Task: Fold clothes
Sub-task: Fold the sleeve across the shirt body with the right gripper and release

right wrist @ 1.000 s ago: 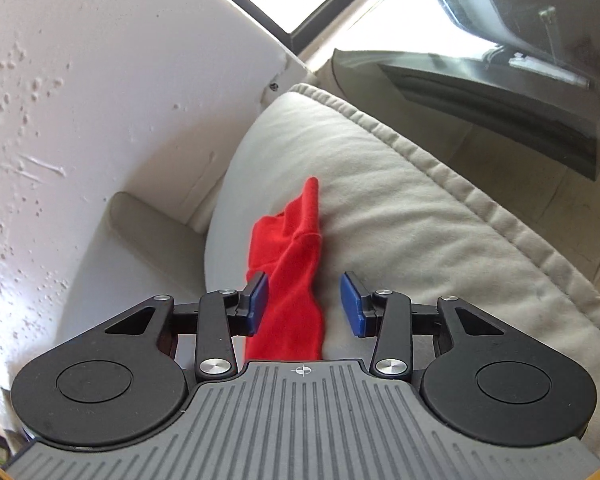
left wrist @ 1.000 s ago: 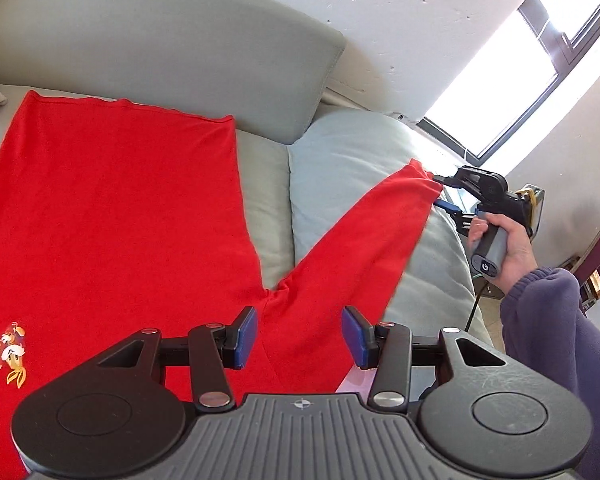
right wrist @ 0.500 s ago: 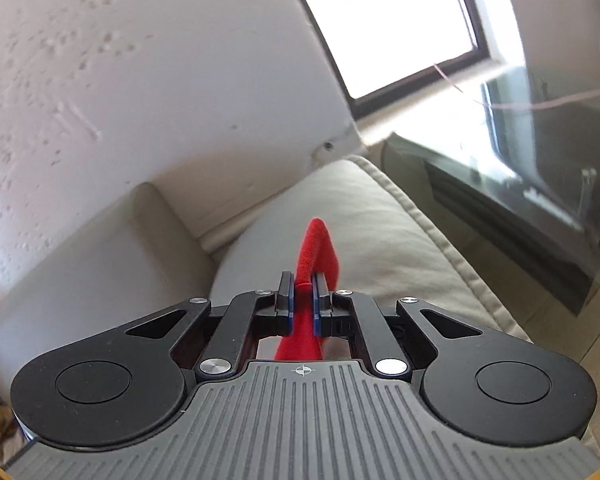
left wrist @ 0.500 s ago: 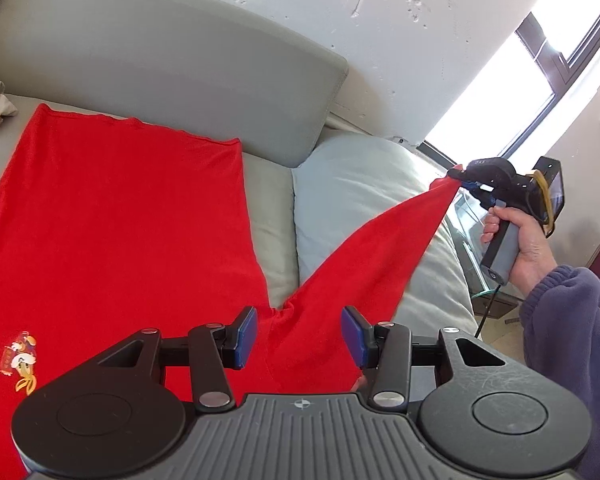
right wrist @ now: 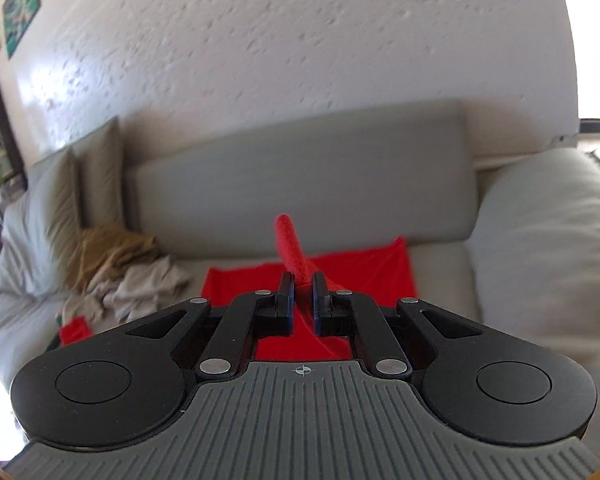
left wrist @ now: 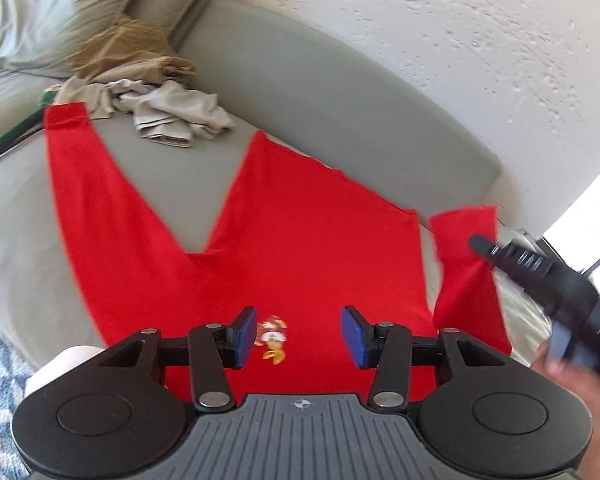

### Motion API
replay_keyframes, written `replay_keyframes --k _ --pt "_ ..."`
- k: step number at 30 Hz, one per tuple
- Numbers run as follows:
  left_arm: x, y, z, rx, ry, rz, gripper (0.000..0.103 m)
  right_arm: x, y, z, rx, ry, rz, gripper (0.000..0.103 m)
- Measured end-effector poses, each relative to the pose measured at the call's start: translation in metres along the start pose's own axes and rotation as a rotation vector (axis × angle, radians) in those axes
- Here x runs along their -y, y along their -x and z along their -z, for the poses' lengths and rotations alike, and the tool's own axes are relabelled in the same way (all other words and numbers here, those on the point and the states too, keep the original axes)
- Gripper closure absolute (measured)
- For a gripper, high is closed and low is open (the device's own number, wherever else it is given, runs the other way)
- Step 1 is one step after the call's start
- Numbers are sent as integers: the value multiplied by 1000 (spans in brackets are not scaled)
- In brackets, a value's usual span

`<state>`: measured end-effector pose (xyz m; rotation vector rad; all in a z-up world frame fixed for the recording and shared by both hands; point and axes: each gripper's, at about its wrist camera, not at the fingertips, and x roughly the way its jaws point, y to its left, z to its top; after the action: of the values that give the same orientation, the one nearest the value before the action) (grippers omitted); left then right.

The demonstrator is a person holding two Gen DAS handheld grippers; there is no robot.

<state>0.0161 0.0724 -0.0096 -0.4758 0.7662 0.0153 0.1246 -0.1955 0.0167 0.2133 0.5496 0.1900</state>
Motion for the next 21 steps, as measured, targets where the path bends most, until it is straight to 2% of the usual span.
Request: replay_keyframes --k 3,6,8,9,10,12,17,21 --pt "-22 15 -1 26 43 -29 58 -47 -21 67 -138 52 -42 95" --pt "-35 25 -1 50 74 -44 58 -84 -42 108 -227 170 -54 95" --pt "-36 27 1 52 83 -37 59 -99 -50 125 -286 250 -77 88" --pt "-36 27 2 52 82 -33 58 -104 -51 129 -330 267 -97 79" --pt "-35 27 3 51 81 -29 58 -106 -48 130 -364 265 -126 64" --pt "-35 27 5 50 79 -20 58 -101 -34 126 -389 229 -210 55" --pt "-25 19 9 8 54 0 58 -68 15 104 -405 154 -273 48" --pt "-16 2 18 -62 25 -5 58 -22 57 97 -391 60 -272 43"
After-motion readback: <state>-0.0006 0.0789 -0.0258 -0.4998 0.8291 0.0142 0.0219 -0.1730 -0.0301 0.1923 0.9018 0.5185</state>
